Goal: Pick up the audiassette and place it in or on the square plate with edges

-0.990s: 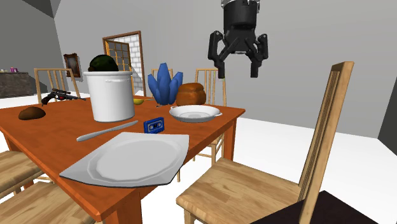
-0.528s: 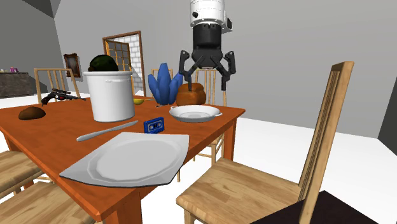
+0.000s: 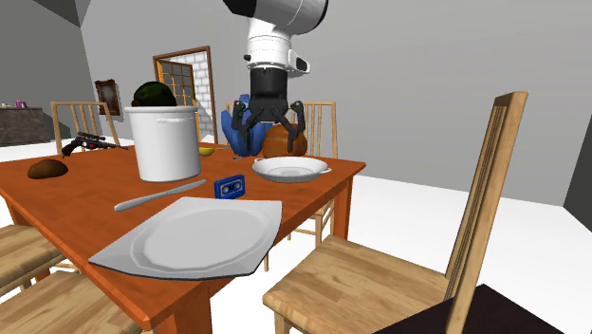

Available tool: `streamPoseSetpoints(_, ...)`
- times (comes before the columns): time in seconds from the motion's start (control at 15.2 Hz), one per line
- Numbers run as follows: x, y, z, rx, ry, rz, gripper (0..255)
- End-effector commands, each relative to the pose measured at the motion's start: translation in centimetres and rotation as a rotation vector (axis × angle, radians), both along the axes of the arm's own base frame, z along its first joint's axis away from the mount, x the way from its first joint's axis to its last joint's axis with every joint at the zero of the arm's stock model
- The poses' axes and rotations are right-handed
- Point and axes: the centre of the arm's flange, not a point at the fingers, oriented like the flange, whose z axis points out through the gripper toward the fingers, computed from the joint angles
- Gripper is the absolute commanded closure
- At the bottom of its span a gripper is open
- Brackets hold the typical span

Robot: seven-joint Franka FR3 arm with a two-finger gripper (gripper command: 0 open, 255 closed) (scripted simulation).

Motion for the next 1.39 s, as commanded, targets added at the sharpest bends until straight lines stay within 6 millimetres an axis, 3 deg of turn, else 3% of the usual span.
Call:
streamPoseSetpoints(0.0, 2.0, 1.0, -1.3, 0.006, 0.010, -0.063, 0)
streamPoseSetpoints(0.46, 10.0, 3.1, -5.3, 0.024, 0.040, -0.266, 0)
streamPoseSetpoints(0.92, 18.2, 3.6, -9.6, 0.041, 0.071, -0.470, 0)
streamPoseSetpoints(1.32, 18.1, 4.1, -12.3, 0.042, 0.071, -0.476, 0)
